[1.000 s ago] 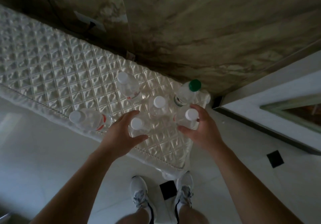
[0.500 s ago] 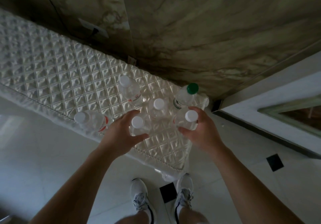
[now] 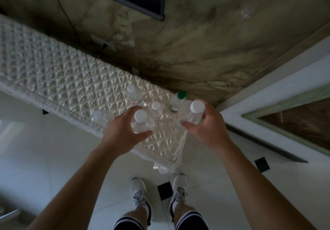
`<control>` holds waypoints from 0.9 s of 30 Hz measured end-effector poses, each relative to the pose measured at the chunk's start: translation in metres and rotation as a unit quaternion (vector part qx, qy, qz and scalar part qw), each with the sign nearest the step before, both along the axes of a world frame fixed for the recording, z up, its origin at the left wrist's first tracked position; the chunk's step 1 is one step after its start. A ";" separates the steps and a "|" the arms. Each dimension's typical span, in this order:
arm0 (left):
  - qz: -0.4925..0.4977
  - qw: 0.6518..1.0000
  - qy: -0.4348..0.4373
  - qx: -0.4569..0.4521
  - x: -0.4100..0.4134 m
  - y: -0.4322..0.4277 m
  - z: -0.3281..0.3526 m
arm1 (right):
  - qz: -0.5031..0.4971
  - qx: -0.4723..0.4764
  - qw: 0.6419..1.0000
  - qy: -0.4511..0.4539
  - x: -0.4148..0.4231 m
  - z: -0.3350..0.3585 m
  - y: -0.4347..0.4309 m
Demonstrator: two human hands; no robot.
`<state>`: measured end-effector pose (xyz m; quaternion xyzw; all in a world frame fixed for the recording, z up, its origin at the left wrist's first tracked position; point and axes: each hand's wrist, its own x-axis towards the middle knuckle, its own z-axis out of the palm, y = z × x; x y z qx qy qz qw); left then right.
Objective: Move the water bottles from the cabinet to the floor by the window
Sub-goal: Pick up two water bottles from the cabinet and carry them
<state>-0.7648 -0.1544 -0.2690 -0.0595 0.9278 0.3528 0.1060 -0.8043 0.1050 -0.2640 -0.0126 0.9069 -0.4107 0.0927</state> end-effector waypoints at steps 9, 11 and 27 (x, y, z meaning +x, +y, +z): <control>0.054 0.993 0.092 0.041 0.012 0.021 0.136 | -0.003 -0.053 0.998 0.035 0.017 0.154 0.013; 0.065 0.990 0.113 0.045 0.015 0.025 0.162 | 0.001 -0.056 0.997 0.052 0.019 0.180 0.018; 0.122 0.975 0.178 0.049 0.055 0.056 0.270 | 0.091 -0.090 0.988 0.085 0.034 0.292 0.051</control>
